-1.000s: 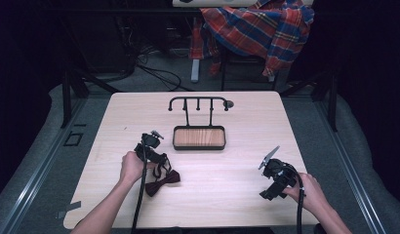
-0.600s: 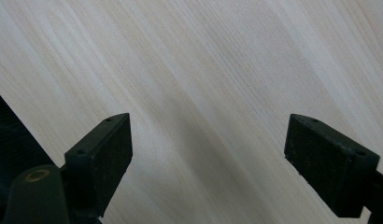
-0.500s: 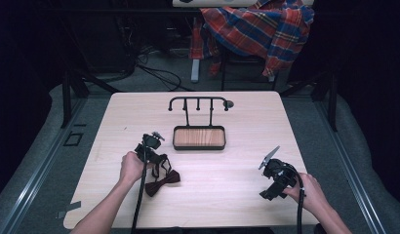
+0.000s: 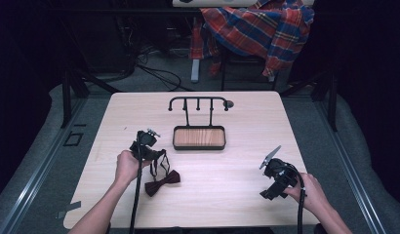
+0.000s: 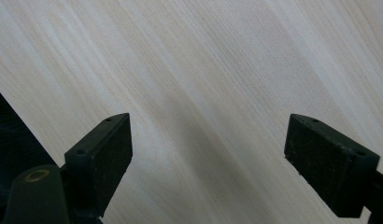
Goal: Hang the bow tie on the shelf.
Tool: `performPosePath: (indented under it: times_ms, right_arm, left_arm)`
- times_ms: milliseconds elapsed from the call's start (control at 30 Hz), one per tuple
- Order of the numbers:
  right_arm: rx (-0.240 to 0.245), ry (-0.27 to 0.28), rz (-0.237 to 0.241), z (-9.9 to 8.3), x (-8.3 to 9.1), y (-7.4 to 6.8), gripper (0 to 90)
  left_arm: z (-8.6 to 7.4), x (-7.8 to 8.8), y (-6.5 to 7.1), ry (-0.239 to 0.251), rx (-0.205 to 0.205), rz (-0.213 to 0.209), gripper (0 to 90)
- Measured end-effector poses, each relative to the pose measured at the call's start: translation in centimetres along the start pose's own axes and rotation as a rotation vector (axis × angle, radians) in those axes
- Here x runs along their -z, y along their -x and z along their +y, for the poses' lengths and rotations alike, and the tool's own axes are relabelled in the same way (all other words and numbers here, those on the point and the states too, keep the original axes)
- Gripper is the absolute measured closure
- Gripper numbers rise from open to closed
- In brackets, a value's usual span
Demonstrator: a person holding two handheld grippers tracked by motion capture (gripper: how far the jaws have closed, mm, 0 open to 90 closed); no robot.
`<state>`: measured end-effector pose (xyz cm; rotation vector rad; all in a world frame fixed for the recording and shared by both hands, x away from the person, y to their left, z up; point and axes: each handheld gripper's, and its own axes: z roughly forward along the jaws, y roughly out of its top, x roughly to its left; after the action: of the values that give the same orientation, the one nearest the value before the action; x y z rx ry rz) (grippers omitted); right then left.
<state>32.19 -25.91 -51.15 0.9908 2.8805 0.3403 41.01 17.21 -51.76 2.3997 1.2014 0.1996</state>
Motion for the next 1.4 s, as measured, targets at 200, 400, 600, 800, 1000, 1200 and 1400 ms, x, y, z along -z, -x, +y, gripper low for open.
performPosePath:
  times_ms: [200,400,600,800,1000,1200,1400]
  right_arm:
    - [-0.006,0.006,0.013,-0.2,0.0,0.1,14.8]
    - [-0.011,0.005,0.012,-0.1,0.0,0.1,14.8]
    - [0.002,-0.012,-0.007,-0.2,0.2,0.2,14.8]
    - [-0.017,0.001,0.017,-0.3,0.0,0.3,14.8]
    - [-0.015,-0.006,0.018,-0.3,0.0,0.3,14.8]
    - [-0.018,0.001,0.008,-0.4,0.1,0.2,14.8]
    - [-0.017,0.001,0.011,-0.3,0.1,0.0,14.8]
  left_arm:
    - [-0.3,2.1,0.5,0.066,-0.014,0.004,88.7]
    - [-0.4,3.7,1.0,0.130,-0.023,0.005,88.7]
    - [-0.1,4.7,1.4,0.164,-0.037,0.009,88.7]
    - [0.1,5.4,1.5,0.181,-0.047,0.009,88.7]
    - [0.2,5.9,1.5,0.202,-0.050,0.010,88.7]
    - [0.4,6.2,1.6,0.209,-0.054,0.016,88.7]
    - [0.7,6.5,1.5,0.213,-0.057,0.013,88.7]
